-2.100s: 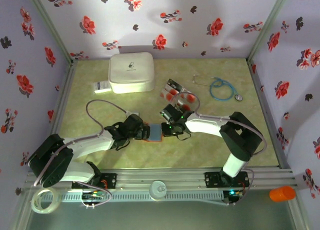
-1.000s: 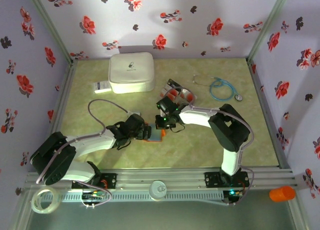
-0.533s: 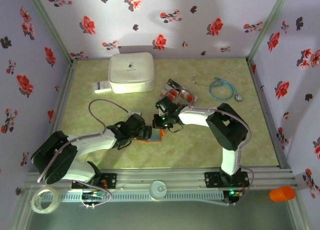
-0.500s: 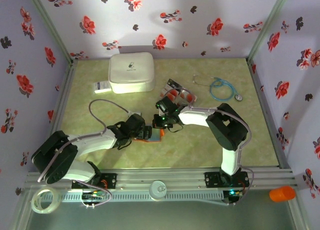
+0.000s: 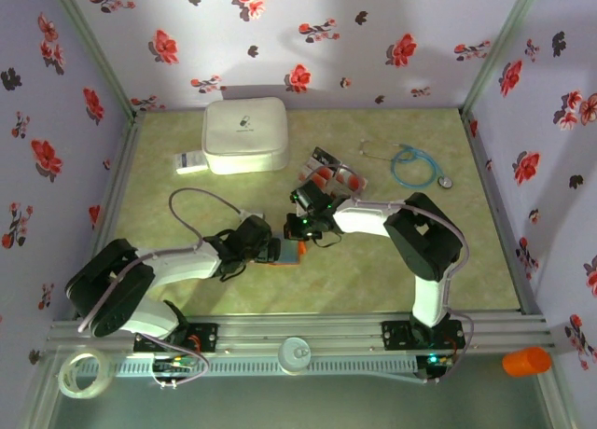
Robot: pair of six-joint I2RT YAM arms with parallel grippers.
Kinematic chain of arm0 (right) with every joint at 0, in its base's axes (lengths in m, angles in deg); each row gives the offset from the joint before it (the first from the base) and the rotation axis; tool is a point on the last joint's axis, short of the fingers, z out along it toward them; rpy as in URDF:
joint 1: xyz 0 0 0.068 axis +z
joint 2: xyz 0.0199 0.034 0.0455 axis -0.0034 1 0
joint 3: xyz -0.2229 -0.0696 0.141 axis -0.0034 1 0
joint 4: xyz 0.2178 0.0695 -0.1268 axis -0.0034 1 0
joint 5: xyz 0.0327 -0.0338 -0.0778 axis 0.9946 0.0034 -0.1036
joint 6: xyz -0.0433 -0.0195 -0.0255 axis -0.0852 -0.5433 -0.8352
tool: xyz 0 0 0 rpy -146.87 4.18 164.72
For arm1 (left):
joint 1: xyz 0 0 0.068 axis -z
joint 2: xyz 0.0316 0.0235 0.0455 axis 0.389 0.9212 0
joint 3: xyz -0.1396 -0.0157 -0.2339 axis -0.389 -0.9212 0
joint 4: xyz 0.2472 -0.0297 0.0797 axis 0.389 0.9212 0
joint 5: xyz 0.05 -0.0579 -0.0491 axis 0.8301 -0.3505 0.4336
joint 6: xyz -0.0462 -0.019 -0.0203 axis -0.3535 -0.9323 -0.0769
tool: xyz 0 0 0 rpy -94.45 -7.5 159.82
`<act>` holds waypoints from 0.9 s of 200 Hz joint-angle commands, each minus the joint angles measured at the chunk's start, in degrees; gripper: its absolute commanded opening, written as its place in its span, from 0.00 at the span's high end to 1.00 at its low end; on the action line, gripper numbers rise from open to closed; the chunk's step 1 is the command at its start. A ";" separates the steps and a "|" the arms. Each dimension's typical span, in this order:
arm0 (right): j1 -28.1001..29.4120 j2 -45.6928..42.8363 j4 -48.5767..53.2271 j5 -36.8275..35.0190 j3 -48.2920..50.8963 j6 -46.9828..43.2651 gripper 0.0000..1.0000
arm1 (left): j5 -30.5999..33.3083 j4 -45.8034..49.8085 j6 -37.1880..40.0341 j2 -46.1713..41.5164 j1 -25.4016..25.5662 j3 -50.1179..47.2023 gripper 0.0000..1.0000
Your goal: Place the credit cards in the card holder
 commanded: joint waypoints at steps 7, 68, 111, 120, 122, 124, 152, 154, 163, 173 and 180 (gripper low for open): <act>-0.72 -2.36 0.75 -0.40 0.50 1.14 0.94 | -0.40 -1.10 -1.06 0.27 0.38 -1.73 0.19; -0.87 -3.74 -0.55 -0.81 2.25 2.95 0.77 | -0.58 -2.32 -1.68 -0.44 0.42 -2.57 0.25; -0.78 -2.44 -3.45 0.78 2.81 4.88 0.76 | -0.58 -2.45 -1.57 -0.83 0.38 -2.84 0.25; -0.74 -2.24 -3.89 1.09 2.78 5.07 0.76 | -0.62 -2.58 -1.54 -0.83 0.38 -2.92 0.25; -0.79 -2.15 -3.98 1.14 2.73 5.09 0.76 | -0.60 -2.54 -1.56 -0.83 0.42 -2.92 0.25; -0.73 -2.06 -4.07 1.29 2.70 5.16 0.76 | -0.60 -2.54 -1.54 -0.83 0.39 -2.92 0.25; -0.71 -1.02 -4.96 2.26 2.16 5.62 0.77 | -0.58 -2.62 -1.68 -0.96 0.38 -3.18 0.25; -0.76 -0.96 -5.00 2.36 2.12 5.62 0.77 | -0.59 -2.62 -1.64 -0.93 0.43 -3.18 0.25; -0.72 -0.61 -5.25 2.67 1.92 5.76 0.77 | -0.58 -2.62 -1.60 -1.00 0.45 -3.13 0.25; -0.77 -0.13 -5.26 3.06 1.56 5.89 0.77 | -0.60 -2.62 -1.60 -1.05 0.42 -3.19 0.25; -0.72 0.18 -5.34 3.25 1.44 5.98 0.77 | -0.61 -2.62 -1.54 -1.16 0.38 -3.25 0.25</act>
